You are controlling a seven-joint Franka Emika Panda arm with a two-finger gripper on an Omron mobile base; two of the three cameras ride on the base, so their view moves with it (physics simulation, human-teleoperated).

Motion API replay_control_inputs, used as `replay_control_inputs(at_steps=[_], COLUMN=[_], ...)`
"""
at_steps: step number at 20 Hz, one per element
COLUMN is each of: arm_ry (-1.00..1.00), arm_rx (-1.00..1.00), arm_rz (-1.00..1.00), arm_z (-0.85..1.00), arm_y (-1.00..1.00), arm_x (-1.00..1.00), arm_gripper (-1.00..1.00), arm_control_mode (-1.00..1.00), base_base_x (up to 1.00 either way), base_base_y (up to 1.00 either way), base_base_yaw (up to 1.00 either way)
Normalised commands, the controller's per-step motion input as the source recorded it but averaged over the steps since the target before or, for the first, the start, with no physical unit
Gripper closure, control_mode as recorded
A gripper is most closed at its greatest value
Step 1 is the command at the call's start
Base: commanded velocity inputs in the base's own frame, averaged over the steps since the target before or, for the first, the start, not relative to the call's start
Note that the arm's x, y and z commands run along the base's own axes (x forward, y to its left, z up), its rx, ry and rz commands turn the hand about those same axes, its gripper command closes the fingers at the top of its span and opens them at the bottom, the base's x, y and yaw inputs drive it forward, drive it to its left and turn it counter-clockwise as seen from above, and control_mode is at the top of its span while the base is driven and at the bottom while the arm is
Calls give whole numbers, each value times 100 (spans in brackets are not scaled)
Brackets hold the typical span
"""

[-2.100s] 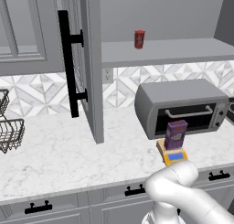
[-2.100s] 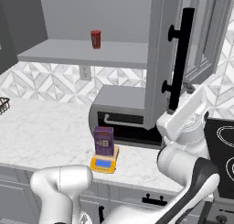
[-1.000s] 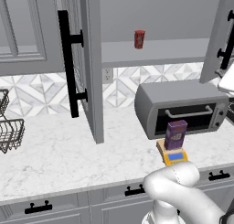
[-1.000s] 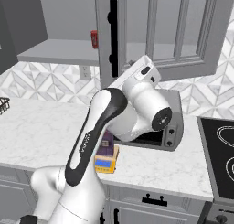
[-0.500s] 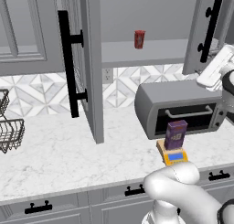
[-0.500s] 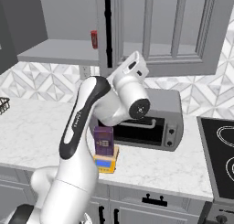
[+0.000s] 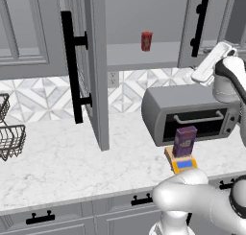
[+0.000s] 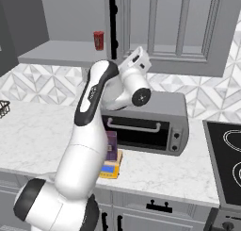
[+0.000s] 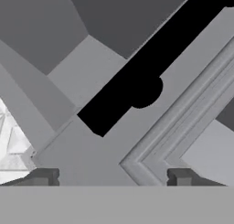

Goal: Pick the cereal and place it on the digital scale for weighing, and close the cabinet.

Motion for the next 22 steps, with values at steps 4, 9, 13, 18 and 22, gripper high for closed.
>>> replay_control_inputs(at_steps=[4,9,13,18,22], arm_ry=[-3,-3,-18,-37,-32], arm_rx=[0,0,0,10,4], arm_rz=[0,0,-2,-14,-4], arm_z=[-16,-10,-30,11,29], arm_y=[0,-4,14,63,76], arm_x=[78,22,-96,-100,-100], arm_gripper=[-100,-100,-100,-100,-100], arm_control_mode=[-100,-100,-100,-100,-100], base_base_x=[0,0,0,0,0], base_base_y=[0,0,0,0,0], base_base_yaw=[0,0,0,0,0])
